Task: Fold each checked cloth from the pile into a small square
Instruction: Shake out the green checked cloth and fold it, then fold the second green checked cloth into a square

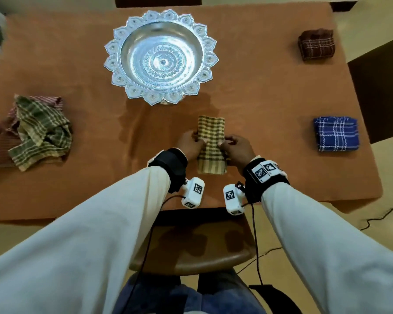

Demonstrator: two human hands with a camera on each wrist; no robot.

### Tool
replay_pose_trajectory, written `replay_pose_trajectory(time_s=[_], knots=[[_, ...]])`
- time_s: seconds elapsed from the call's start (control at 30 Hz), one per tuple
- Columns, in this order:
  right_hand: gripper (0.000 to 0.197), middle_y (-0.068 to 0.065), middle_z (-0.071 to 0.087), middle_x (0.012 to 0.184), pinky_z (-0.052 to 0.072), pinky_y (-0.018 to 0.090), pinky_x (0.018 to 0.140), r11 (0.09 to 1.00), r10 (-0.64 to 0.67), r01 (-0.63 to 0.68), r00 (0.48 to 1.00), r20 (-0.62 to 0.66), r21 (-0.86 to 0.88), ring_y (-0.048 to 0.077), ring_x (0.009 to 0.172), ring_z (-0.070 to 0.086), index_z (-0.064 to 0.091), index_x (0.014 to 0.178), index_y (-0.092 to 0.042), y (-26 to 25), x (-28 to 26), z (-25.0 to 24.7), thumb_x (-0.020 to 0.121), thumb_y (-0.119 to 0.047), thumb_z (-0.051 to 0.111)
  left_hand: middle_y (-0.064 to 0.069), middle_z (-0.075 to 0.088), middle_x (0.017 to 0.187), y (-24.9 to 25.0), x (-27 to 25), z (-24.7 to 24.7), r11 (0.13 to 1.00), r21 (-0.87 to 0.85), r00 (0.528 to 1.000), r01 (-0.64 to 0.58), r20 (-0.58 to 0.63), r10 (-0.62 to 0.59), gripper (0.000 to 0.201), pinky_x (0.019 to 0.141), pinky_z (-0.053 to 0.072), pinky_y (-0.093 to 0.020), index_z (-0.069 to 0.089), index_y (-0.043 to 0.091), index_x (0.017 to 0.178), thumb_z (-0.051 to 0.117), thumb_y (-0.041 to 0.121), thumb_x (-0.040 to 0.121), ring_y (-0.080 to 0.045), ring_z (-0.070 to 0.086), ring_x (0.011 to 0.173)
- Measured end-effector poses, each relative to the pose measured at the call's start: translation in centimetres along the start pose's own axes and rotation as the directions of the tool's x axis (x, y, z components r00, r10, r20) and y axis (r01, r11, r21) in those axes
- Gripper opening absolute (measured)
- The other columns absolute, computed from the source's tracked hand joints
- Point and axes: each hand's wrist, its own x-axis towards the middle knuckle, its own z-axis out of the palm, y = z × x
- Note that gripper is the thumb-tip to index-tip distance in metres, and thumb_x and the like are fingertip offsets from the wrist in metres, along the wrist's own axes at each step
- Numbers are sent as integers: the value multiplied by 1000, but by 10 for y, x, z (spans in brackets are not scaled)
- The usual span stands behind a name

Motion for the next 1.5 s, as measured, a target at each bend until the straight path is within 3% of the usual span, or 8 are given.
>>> replay_pose_trajectory(time_s=[0.2,0.33,0.57,0.7,0.93,1.2,1.37,1.5], knots=[[16,4,75,89,61,47,73,984,-99,89,993,-62,-153,24,81,72,72,94,-27,1,42,-1,79,-25,67,-7,63,103,6,23,0,998,45,994,44,-105,-39,41,93,50,-37,53,6,130,66,12,91,-24,61,99],[27,1,75,89,60,44,80,947,-154,115,982,-111,-298,20,82,71,74,101,-19,18,60,5,76,-22,63,0,60,86,-25,32,2,993,46,985,113,-139,-105,46,87,55,-52,53,14,125,70,6,82,-34,65,95],[27,5,74,101,56,30,81,917,-248,182,957,-150,-354,18,88,68,71,114,-15,6,57,7,87,-13,64,1,59,76,-12,37,7,998,-54,983,28,-181,-37,42,84,56,-50,55,16,115,62,-6,80,-25,61,80],[29,6,74,101,58,43,83,892,-217,155,971,-103,-425,24,89,70,70,113,-15,10,57,5,85,-19,64,-1,61,83,-16,35,2,998,25,986,56,-162,-51,46,85,56,-51,54,12,125,61,-2,82,-28,65,86],[45,17,54,130,42,46,100,713,-254,102,960,-120,-694,40,121,47,55,129,-11,-8,16,29,86,-18,49,-13,64,115,-23,-4,-33,984,164,991,74,-123,-54,50,92,54,-47,54,4,130,72,18,85,-31,64,103],[39,10,54,130,41,46,104,419,-263,433,899,349,-798,34,122,49,59,126,-18,-24,-42,173,90,-33,56,-10,72,108,-65,-75,-187,935,329,964,132,-264,-44,20,89,54,-39,71,13,106,67,21,88,-29,67,101],[40,7,52,136,42,44,103,371,-267,521,852,450,-768,32,125,47,55,131,-19,-30,-54,290,93,-30,52,-6,69,108,-110,-97,-316,884,406,926,231,-372,-71,17,83,46,-27,70,14,103,61,19,90,-26,63,102],[41,7,47,139,43,46,103,412,-250,511,860,446,-755,31,127,43,52,134,-18,-35,-53,394,95,-27,50,-6,70,98,-145,-89,-408,872,406,889,273,-452,-68,12,83,54,-37,66,22,95,56,20,88,-29,64,91]])
